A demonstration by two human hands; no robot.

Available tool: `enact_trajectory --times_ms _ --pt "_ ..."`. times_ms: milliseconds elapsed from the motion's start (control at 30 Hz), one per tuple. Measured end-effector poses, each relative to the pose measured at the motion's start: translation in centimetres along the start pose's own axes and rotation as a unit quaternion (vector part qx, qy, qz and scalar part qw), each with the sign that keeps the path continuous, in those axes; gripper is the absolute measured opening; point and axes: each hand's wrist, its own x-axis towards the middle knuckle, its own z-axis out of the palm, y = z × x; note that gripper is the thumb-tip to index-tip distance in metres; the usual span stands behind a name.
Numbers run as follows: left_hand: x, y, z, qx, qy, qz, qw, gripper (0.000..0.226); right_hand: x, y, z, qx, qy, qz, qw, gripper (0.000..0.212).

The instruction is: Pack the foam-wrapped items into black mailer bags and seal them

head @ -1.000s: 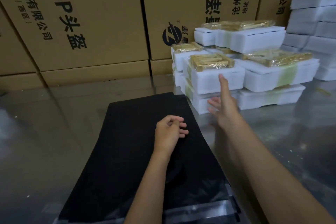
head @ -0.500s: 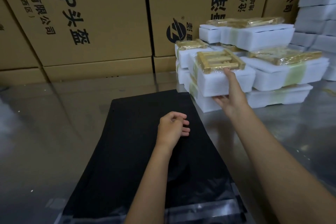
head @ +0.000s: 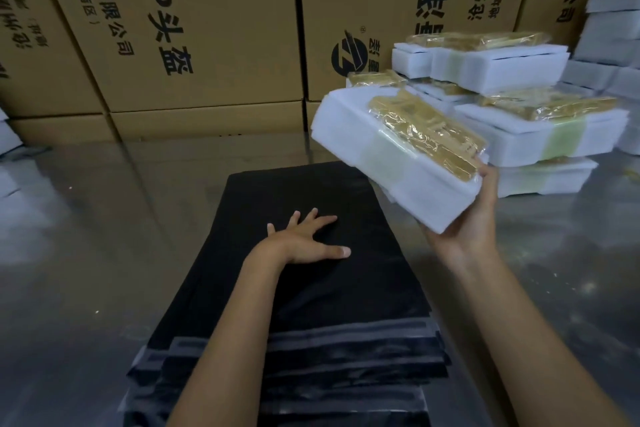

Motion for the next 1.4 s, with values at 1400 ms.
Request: enact_trajectory --times_ms 1400 --pt "-4.1 -4.2 0.5 -0.059 0.345 0.162 0.922 0.053 -5.4 0.0 4.9 -0.341 0.279 -0.05 0.896 0.027"
